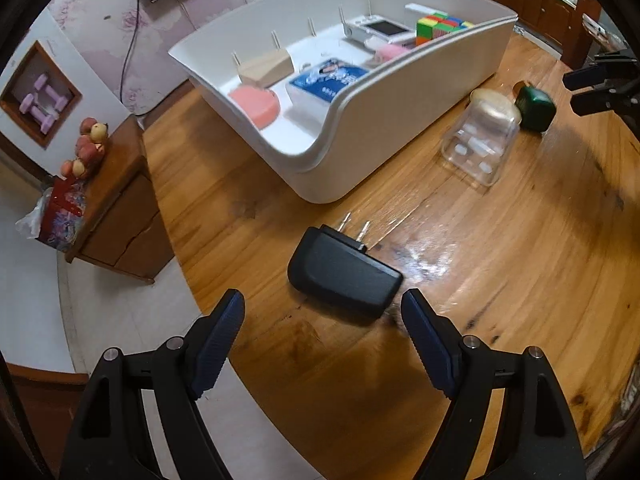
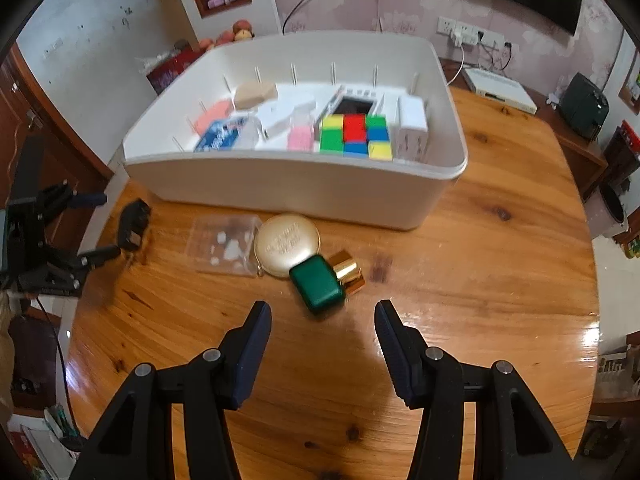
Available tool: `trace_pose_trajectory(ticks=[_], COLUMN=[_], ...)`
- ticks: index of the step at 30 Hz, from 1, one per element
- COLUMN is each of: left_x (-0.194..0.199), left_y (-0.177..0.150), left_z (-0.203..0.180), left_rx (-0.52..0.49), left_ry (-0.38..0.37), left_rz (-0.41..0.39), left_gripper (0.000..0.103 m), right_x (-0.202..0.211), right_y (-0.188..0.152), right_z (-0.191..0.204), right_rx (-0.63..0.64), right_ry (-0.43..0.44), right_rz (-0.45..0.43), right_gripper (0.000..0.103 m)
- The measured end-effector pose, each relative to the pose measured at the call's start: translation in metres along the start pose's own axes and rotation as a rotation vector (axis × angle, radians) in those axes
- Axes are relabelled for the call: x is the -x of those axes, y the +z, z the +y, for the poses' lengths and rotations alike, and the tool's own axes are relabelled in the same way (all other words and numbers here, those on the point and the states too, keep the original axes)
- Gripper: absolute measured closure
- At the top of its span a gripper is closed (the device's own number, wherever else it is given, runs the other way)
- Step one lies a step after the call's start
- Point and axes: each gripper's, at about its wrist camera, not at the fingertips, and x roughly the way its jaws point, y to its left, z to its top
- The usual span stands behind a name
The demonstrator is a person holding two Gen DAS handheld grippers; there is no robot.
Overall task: Organize rigid objects
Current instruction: 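Withdraw both tools toward the black plug adapter and green perfume bottle, then grasp the black plug adapter with the left tool while the right tool grasps the green perfume bottle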
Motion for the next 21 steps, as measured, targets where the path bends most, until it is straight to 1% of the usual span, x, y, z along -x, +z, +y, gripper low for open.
trace_pose_trajectory(ticks=[3,7,11,15,17,21], left_x=[-0.007,-0.015,-0.016,-0.018,-0.019,-0.019], left_y=[0.001,0.004,0.007,0.011,0.012,0.011], left_z=[0.001,0.0,0.003,0.003,0.004,0.007], left_rx=[-0.019,-0.035,-0.022,-0.009,0.001,0.031], left_ry=[-0.033,-0.046,-0.073,-0.087,-0.095,-0.119], left_rz=[0.0,0.007,-0.009,-0.015,-0.019,-0.029], left_gripper=[0.021,0.021,0.025,0.026,0.026,0.031], right_x=[-0.01,-0.02,-0.028,-0.035,-0.037,-0.039], right_y=[-0.004,-0.007,-0.009,-0.01,-0.01,-0.01], right_z=[-0.001,-0.005,-0.009,-0.012,-0.012,-0.013], right_rx=[-0.002,-0.002,-0.011,-0.005,0.007,0.032], right_ry=[0.0,-0.006,-0.001,0.014,0.026,0.052], right_rz=[0.024,0.04,0.052,0.055,0.05,0.029], right_gripper=[0.048,0.048,0.048,0.048,0.048,0.048])
